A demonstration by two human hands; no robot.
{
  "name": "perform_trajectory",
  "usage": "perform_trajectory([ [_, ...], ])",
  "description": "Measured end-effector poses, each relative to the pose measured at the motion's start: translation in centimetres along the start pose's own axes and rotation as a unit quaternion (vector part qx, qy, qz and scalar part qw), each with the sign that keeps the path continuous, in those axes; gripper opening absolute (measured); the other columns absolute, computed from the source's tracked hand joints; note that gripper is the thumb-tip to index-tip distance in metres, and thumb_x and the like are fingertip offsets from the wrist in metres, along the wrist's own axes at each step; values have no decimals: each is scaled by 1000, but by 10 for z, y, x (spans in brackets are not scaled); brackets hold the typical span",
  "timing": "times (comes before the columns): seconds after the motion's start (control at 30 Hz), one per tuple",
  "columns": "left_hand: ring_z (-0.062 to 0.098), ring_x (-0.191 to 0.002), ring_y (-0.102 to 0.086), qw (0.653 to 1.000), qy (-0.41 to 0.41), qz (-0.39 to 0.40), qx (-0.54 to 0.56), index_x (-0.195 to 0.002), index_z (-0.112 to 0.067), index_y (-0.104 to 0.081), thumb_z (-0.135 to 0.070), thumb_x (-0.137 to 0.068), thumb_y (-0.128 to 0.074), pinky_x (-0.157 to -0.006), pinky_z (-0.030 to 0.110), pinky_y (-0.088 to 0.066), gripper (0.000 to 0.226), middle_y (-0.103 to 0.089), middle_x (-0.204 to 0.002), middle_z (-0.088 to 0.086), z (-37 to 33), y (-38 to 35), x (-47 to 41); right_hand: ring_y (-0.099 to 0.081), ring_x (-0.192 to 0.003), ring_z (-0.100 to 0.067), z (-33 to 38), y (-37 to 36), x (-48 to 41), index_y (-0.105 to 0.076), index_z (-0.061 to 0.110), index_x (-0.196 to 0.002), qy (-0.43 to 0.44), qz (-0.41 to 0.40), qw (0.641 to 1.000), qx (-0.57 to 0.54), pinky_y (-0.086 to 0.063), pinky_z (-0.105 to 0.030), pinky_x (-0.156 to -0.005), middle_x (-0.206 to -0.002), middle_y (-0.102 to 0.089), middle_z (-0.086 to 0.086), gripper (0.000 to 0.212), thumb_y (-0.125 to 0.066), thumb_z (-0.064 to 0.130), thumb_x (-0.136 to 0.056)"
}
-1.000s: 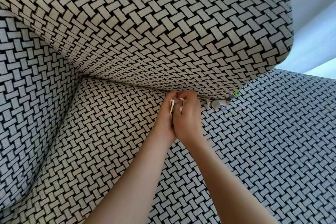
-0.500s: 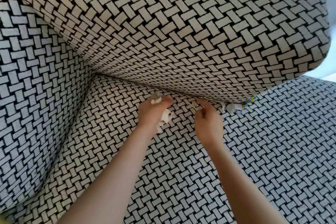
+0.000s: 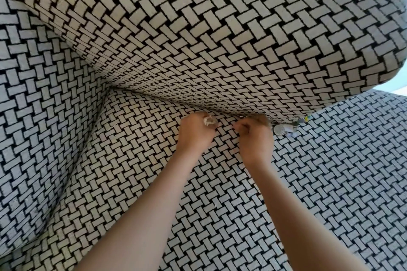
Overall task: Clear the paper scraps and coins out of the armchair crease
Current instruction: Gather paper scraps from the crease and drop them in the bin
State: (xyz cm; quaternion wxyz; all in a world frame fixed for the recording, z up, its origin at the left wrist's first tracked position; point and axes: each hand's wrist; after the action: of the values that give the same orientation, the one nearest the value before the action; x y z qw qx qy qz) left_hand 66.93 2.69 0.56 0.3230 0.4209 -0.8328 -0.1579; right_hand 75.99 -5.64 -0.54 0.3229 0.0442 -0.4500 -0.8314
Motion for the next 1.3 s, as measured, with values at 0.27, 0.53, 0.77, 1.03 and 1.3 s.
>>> perform_trajectory([
  [0.27,16,-73,-54,983,94,65,142,-80,-19,-56,-14,-84,-61,-57,20,-41,8,-56,-75,-3,-14,-10,-1,-57,-73,-6,-26,28,13,-69,14,-95,-113,-38,980,-157,-52,-28,-83,-75,-60,13,11,-63,13,-86],
  [0.53,-4,-62,-49,997,-15,72,17,-105,-12,-64,-11,-86,-62,-46,3,-38,19,-62,-84,-6,-21,-24,3,-61,-77,-22,-24,17,7,-66,19,-112,0,-2,1000,-8,-44,-27,-61,-96,-69,-7,25,-61,17,-87],
  [0.77,15,-71,-63,997,13,-75,-20,-112,-12,-65,-13,-88,-61,-56,15,-49,25,-68,-105,5,-14,-23,1,-57,-84,-22,-17,18,0,-64,13,-96,74,59,986,135,-38,-23,-58,-117,-53,-6,23,-47,0,-88],
  [1.03,10,-75,-55,993,7,-57,-101,-104,-12,-69,-19,-89,-60,-62,16,-46,19,-70,-100,4,-27,-40,-6,-56,-60,-9,-45,56,5,-58,7,-81,-184,-4,891,-414,-52,-15,-55,-70,-60,-2,12,-54,1,-90],
  [1.3,20,-82,-66,986,8,-73,-146,-103,-12,-68,-12,-88,-57,-70,31,-57,18,-68,-104,7,-30,-47,-6,-63,-69,-14,-57,56,18,-65,7,-106,-127,86,952,-265,-56,-19,-68,-77,-66,-2,24,-67,6,-82],
])
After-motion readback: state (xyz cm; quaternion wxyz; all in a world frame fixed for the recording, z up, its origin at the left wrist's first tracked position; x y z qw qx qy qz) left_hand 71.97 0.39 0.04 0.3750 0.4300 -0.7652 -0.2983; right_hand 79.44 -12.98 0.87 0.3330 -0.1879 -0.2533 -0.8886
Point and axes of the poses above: each hand's wrist, its own x-axis away from the middle knuckle, its own y-axis out of the back of the hand, z = x × y
